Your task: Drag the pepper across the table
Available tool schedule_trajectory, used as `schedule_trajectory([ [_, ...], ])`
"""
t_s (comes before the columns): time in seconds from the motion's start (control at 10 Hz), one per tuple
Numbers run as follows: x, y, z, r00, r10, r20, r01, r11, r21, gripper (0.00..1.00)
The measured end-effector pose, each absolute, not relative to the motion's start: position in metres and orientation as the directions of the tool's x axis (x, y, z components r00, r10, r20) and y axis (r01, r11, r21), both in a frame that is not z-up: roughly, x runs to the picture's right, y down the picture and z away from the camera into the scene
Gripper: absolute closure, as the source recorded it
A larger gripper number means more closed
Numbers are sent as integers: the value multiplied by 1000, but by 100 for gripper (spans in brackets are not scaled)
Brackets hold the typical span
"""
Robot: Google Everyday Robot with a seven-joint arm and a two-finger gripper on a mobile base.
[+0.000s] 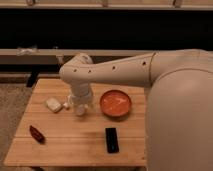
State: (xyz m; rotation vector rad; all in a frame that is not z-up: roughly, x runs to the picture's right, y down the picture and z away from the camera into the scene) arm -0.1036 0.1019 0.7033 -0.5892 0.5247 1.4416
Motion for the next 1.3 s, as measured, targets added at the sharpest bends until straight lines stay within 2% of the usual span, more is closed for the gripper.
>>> schedule_trajectory([
  [0.7,-104,102,703,67,752,-655,-998,39,-58,35],
  [1.3,-171,124,687,359,713,-602,-929,213,-302,35],
])
